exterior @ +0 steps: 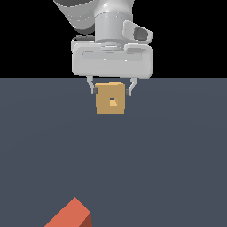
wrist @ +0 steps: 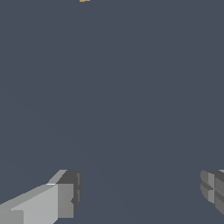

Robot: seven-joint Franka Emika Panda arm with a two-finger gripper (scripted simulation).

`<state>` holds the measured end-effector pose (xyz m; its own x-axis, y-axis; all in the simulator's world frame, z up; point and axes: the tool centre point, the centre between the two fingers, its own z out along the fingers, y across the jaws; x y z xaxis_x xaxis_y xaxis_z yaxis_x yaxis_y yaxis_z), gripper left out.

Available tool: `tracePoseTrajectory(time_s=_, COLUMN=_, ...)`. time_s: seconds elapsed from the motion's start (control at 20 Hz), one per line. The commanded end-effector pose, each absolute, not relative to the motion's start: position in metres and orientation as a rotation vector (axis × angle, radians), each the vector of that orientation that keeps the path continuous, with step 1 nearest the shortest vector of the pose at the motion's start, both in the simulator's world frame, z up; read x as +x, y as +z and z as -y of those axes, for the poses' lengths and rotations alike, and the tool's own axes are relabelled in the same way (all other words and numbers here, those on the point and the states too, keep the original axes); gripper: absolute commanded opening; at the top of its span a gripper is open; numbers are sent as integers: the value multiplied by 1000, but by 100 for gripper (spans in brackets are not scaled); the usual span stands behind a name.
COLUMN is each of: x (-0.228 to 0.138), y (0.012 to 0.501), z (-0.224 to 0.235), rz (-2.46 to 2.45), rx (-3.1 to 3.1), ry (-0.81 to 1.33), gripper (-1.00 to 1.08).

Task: Insert the peg into the horizontal hole in a box.

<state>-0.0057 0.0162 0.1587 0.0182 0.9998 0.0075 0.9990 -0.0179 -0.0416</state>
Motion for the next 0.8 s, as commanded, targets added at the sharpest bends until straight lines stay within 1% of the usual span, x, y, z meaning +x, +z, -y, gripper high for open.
tracePoseTrajectory(time_s=0.0, x=-6, y=159, z=-16, rz=2177, rx=-2216, ry=37, gripper=100)
tracePoseTrajectory(time_s=0.15, x=-6, y=157, z=-10, rz=2164, rx=-2229, ry=36, gripper=100)
tracePoseTrajectory(time_s=0.35, x=-8, y=149, z=18, rz=2109, rx=-2286, ry=34, gripper=100)
tracePoseTrajectory(time_s=0.55, x=-16, y=136, z=68, rz=2008, rx=-2384, ry=30, gripper=100)
tracePoseTrajectory(time_s=0.75, x=-34, y=117, z=135, rz=1859, rx=-2512, ry=24, gripper=100)
